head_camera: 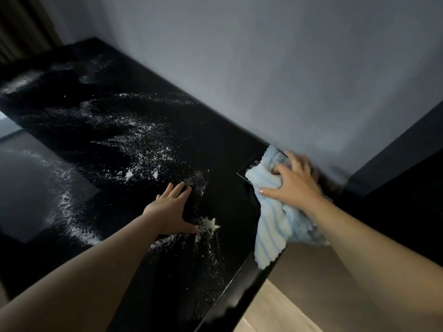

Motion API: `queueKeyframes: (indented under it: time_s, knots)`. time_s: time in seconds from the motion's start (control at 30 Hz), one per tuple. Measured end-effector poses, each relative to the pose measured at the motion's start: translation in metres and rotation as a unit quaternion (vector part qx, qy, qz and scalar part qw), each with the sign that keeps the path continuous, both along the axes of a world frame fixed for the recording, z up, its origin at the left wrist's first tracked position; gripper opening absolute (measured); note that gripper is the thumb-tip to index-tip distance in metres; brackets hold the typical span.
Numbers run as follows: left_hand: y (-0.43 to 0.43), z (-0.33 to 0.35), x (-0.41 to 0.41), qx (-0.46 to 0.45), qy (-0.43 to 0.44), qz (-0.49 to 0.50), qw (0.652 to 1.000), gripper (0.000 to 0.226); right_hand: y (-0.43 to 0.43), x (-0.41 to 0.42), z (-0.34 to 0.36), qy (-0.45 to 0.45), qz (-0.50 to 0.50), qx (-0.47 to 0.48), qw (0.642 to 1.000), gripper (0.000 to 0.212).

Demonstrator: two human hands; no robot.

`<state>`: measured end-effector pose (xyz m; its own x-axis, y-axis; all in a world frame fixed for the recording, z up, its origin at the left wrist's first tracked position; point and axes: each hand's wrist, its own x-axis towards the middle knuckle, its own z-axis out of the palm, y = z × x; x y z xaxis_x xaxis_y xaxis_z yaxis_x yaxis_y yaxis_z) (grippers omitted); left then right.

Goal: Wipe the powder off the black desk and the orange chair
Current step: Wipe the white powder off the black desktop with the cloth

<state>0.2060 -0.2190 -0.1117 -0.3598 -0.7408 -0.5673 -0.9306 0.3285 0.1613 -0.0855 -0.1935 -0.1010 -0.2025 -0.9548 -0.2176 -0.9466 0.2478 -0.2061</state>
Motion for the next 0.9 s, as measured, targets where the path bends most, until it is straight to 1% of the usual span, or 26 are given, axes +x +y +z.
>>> queueKeyframes:
  time_s: [0.03,0.07,0.13,0.17,0.2,0.23,0.27,0.33,0.37,0.43,0.47,0.5,0.53,0.57,0.6,0.67,0.7,0.73,0.77,0.8,0.83,0.87,0.9]
  knots:
    - [0.0,-0.001,0.0,0.001,0.001,0.0,1.0,0.114,0.0,0.005,-0.007,-0.01,0.004,0.005,1.0,0.07]
    - [-0.001,-0.002,0.0,0.003,0.002,0.001,1.0,0.114,0.005,0.014,-0.014,-0.003,0.003,-0.012,1.0,0.07]
    - [0.0,-0.002,0.0,0.003,0.003,0.001,1.0,0.113,0.026,0.04,-0.021,0.028,0.009,-0.098,0.995,0.061]
    - [0.0,-0.003,0.0,0.003,0.004,0.0,1.0,0.113,0.036,0.05,-0.02,0.024,0.034,-0.13,0.991,0.055]
    - [0.0,-0.003,0.0,0.004,0.004,0.0,1.0,0.114,0.042,0.055,-0.016,0.001,0.06,-0.135,0.989,0.05]
    - [0.001,-0.003,0.0,0.004,0.005,-0.001,1.0,0.114,0.043,0.054,-0.007,-0.025,0.072,-0.115,0.99,0.049]
    - [0.001,-0.003,0.0,0.003,0.006,-0.001,1.0,0.113,0.038,0.047,-0.001,-0.032,0.065,-0.109,0.991,0.051]
    - [0.0,-0.002,0.0,0.002,0.006,-0.002,1.0,0.113,0.014,0.02,0.004,0.001,-0.011,-0.158,0.987,0.06]
    - [0.0,-0.002,0.0,0.004,0.005,-0.002,1.0,0.113,0.003,0.005,0.002,0.014,-0.063,-0.163,0.984,0.066]
    - [0.001,-0.002,-0.001,0.005,0.002,-0.002,1.0,0.113,-0.003,-0.004,-0.007,-0.013,-0.141,-0.086,0.986,0.079]
    - [0.001,-0.002,-0.001,0.005,0.0,-0.002,1.0,0.112,0.002,-0.001,-0.016,-0.021,-0.146,-0.049,0.988,0.082]
    - [0.001,-0.002,0.0,0.005,-0.002,-0.003,1.0,0.112,0.01,0.007,-0.024,-0.002,-0.134,-0.032,0.99,0.082]
    - [0.001,-0.002,0.0,0.004,-0.002,-0.003,1.0,0.112,0.022,0.017,-0.029,0.036,-0.102,-0.033,0.994,0.078]
    - [0.001,-0.003,0.001,0.003,-0.001,-0.003,1.0,0.112,0.035,0.027,-0.033,0.071,-0.057,-0.05,0.995,0.07]
    - [0.001,-0.004,0.002,0.002,0.001,-0.003,1.0,0.112,0.048,0.038,-0.033,0.081,-0.011,-0.074,0.994,0.063]
    - [0.001,-0.005,0.003,0.003,0.007,-0.002,1.0,0.112,0.065,0.053,-0.03,0.05,0.094,-0.105,0.989,0.059]
    - [0.002,-0.006,0.003,0.002,0.009,-0.003,1.0,0.112,0.066,0.054,-0.026,0.034,0.142,-0.104,0.984,0.059]
    - [0.003,-0.006,0.004,-0.001,0.011,-0.005,1.0,0.111,0.062,0.051,-0.021,0.014,0.149,-0.095,0.984,0.059]
    - [0.005,-0.006,0.004,-0.004,0.013,-0.006,1.0,0.109,0.052,0.043,-0.017,-0.009,0.108,-0.084,0.991,0.062]
    - [0.007,-0.006,0.005,-0.006,0.014,-0.006,1.0,0.106,0.039,0.032,-0.016,-0.021,0.039,-0.096,0.994,0.065]
    - [0.009,-0.005,0.005,-0.008,0.015,-0.007,1.0,0.102,0.027,0.02,-0.015,-0.017,-0.031,-0.102,0.994,0.068]
    - [0.012,-0.005,0.006,-0.008,0.015,-0.007,1.0,0.097,0.019,0.013,-0.016,-0.006,-0.078,-0.087,0.993,0.071]
    - [0.014,-0.005,0.007,-0.008,0.019,-0.005,1.0,0.089,0.016,0.012,-0.018,0.003,-0.1,-0.054,0.993,0.074]
